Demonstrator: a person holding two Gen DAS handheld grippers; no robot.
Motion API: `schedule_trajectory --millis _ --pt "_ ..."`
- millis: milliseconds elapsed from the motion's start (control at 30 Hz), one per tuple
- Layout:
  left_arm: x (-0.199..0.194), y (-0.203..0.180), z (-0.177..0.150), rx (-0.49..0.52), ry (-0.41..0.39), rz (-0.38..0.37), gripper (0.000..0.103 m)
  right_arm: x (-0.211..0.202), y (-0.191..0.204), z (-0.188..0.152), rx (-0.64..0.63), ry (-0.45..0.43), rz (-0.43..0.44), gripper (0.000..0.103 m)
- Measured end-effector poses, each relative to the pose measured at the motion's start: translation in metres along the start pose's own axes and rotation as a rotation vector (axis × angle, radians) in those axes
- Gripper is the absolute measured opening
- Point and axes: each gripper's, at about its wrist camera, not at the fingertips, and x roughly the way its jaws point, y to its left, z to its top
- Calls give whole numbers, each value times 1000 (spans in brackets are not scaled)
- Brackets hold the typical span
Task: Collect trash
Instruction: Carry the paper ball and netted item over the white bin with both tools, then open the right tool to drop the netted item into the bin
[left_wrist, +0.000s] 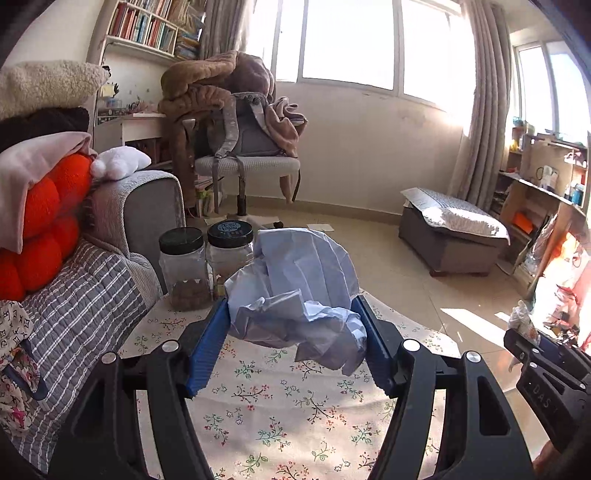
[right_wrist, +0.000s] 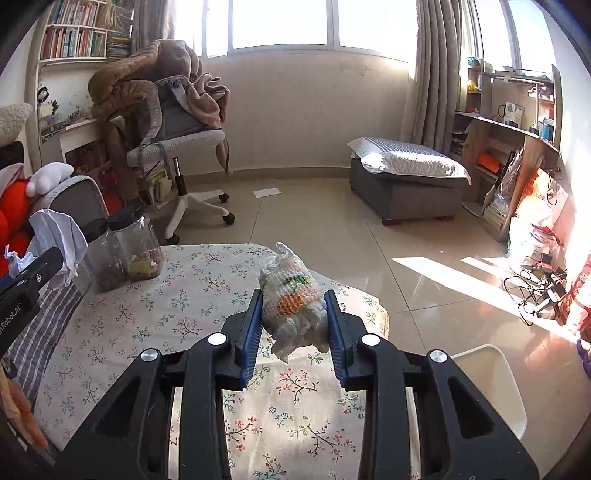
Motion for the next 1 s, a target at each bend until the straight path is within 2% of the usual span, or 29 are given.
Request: schedule_trajectory --millis 300,600,833,933,1000 --pt "-5 -63 -1 50 -3 -80 66 -9 -71 -5 69 -12 -89 31" --pt "-13 -136 -16 90 33 -185 66 -14 -133 -17 157 7 -172 32" --pt "-15 -180 -33 115 74 -244 66 -9 -178 -35 196 64 -262 33" --pt "-17 -198 -40 132 88 -270 66 -10 -195 -42 219 87 -288 37" --pt "-17 -212 -43 144 93 -286 66 -13 -208 -45 243 93 -302 54"
